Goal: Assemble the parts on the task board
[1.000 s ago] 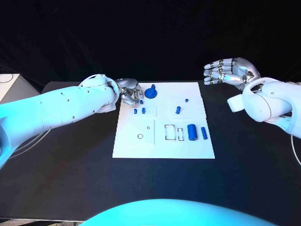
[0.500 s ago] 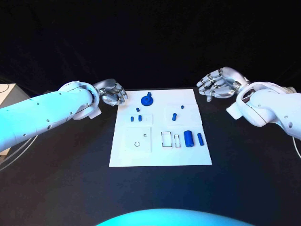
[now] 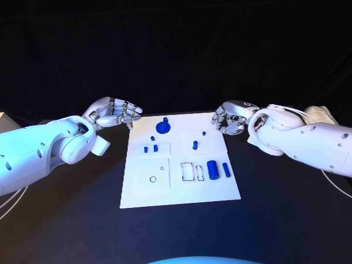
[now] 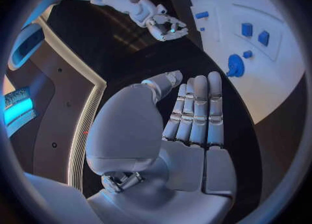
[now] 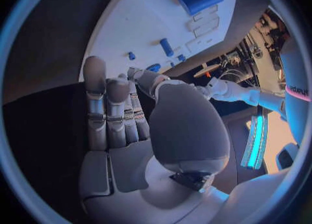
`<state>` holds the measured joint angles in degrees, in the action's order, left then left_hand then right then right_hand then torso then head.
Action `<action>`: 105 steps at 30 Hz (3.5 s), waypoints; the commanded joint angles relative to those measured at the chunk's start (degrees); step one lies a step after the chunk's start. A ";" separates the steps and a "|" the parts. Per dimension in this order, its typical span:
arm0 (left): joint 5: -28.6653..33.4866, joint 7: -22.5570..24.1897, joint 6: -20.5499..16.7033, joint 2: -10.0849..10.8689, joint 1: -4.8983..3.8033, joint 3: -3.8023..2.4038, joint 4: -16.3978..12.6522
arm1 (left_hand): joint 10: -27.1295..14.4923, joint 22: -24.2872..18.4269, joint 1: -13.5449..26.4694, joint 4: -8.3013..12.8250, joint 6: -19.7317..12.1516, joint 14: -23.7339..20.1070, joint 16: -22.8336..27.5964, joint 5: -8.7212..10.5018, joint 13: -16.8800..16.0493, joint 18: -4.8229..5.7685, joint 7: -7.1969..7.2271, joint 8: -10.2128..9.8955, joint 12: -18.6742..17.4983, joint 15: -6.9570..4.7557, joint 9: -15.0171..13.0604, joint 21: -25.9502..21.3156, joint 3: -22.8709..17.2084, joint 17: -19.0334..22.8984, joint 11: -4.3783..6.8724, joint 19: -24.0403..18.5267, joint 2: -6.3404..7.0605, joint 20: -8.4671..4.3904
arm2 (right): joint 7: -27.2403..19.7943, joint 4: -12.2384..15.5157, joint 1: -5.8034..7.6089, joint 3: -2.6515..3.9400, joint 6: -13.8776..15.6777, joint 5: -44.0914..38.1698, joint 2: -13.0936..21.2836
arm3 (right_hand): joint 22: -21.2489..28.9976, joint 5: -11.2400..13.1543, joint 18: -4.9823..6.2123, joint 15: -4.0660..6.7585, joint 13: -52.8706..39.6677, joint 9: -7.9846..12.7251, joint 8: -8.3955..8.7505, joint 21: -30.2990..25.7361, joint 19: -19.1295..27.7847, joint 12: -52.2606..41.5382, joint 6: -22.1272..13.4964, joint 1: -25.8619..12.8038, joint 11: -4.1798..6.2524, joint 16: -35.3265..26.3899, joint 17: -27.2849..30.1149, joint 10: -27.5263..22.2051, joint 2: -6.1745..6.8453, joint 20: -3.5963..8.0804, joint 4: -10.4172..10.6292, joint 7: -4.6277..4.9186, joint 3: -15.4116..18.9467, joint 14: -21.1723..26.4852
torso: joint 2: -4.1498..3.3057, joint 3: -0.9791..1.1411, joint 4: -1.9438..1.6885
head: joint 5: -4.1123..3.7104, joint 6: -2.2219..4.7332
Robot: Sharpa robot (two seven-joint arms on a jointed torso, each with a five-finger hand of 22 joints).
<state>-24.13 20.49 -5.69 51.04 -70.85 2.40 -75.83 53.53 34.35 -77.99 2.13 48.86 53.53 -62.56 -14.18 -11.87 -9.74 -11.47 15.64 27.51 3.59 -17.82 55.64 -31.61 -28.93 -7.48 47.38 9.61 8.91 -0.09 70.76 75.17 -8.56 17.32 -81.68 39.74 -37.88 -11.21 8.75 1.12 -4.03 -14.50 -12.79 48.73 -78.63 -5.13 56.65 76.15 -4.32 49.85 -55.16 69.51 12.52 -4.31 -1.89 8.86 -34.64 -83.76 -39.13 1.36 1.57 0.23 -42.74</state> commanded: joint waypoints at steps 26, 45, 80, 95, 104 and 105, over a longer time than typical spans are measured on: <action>9.30 5.22 1.76 2.35 0.14 -0.15 -7.33 | -1.35 -0.69 0.55 -0.45 -0.98 0.56 0.38 -0.05 0.22 -0.88 0.06 0.49 0.21 0.04 0.34 -0.42 1.47 0.05 -0.24 2.41 0.00 0.05 | 7.08 -7.12 -2.86 -0.56 -3.59 -11.20 -8.70 | -16.33 0.66 -2.44 -1.08 0.04 -1.47 1.28 13.80 -3.37 1.32 -0.52 -2.29 -0.89 18.90 -12.09 -1.53 1.41 -0.99 1.22 0.29 -1.36 -3.45 | 0.01 -0.02 -0.28 | -0.73 0.08; 9.48 4.78 1.54 2.36 0.14 -0.16 -7.68 | -1.53 -0.76 0.61 -0.53 -1.19 0.54 0.42 -0.05 0.28 -0.87 -0.05 0.44 0.15 0.08 0.40 -0.48 1.54 0.06 -0.32 2.54 0.06 0.07 | 6.23 -9.06 -3.83 -0.81 -3.00 -9.99 -10.95 | -15.91 0.45 -2.24 -0.93 -0.32 -2.39 0.24 13.36 -2.71 1.01 1.11 -2.52 -0.67 19.31 -11.50 -1.31 0.04 -0.89 1.94 0.02 -1.56 -2.81 | -0.01 -0.01 -0.33 | -0.40 -0.30; 9.48 3.48 1.69 2.29 0.13 -0.16 -7.40 | -1.66 -0.86 0.35 -0.47 -1.32 0.56 0.47 -0.06 0.35 -0.88 -0.13 0.49 0.17 0.11 0.46 -0.56 1.48 0.06 -0.38 2.74 -0.02 0.07 | 8.03 -5.91 -4.21 -0.75 7.00 -8.26 -8.29 | -25.58 2.98 -3.61 1.04 -2.73 -7.10 -4.63 20.86 -4.09 -0.89 5.97 0.38 1.83 24.08 -13.84 5.36 -3.42 0.59 -2.52 -2.36 -4.68 -2.60 | 0.07 -0.02 -0.19 | -0.13 -0.89; 9.48 2.87 1.82 2.49 0.13 -0.16 -6.83 | -1.91 -0.92 0.38 -0.51 -1.39 0.55 0.51 -0.04 0.43 -0.85 -0.21 0.54 0.09 0.17 0.50 -0.62 1.57 0.07 -0.47 2.82 0.10 0.10 | 6.67 1.28 -2.27 0.84 10.10 0.87 -3.01 | -25.40 3.01 -3.57 1.04 -2.84 -7.23 -4.68 20.72 -4.00 -0.81 5.97 0.04 1.79 24.02 -13.67 5.37 -3.34 0.63 -2.49 -2.26 -4.67 -2.59 | 0.05 0.01 -0.14 | 0.07 -0.98; 9.48 2.81 1.75 2.45 0.13 -0.16 -7.02 | -1.96 -0.93 0.38 -0.52 -1.40 0.54 0.52 -0.04 0.44 -0.85 -0.21 0.55 0.08 0.18 0.50 -0.64 1.58 0.07 -0.48 2.83 0.11 0.10 | 6.13 8.78 -2.32 1.05 10.09 1.27 -1.25 | -25.29 2.95 -3.54 1.04 -2.88 -7.28 -4.68 20.63 -3.95 -0.77 5.95 -0.02 1.79 23.99 -13.61 5.35 -3.31 0.66 -2.52 -2.25 -4.68 -2.57 | 0.02 0.09 -0.15 | 1.01 -1.05; 9.48 2.82 1.74 2.45 0.13 -0.16 -7.06 | -1.96 -0.93 0.38 -0.52 -1.40 0.54 0.52 -0.04 0.44 -0.85 -0.21 0.55 0.08 0.18 0.50 -0.64 1.58 0.07 -0.48 2.83 0.11 0.10 | 6.13 9.35 -2.39 1.05 10.00 0.99 -1.28 | -25.29 2.95 -3.54 1.04 -2.88 -7.28 -4.68 20.63 -3.95 -0.77 5.95 -0.02 1.79 23.99 -13.61 5.35 -3.31 0.66 -2.52 -2.25 -4.68 -2.57 | 0.01 0.08 -0.13 | 1.21 -1.09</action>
<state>-14.95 23.06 -4.90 53.53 -70.73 2.29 -82.74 51.90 33.50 -77.99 1.58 47.82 53.75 -62.27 -14.17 -11.49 -9.73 -11.65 15.87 27.50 3.80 -17.39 55.15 -30.42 -28.89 -7.89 49.87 9.61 9.13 6.92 79.64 72.90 -7.54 26.64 -81.17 38.49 -63.21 -8.10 5.71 1.65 -6.96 -21.67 -17.29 69.33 -82.68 -5.75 62.42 76.62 -4.81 74.14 -68.82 72.27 9.50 -4.00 -4.19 6.55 -39.22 -84.04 -39.07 1.40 1.42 1.01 -43.71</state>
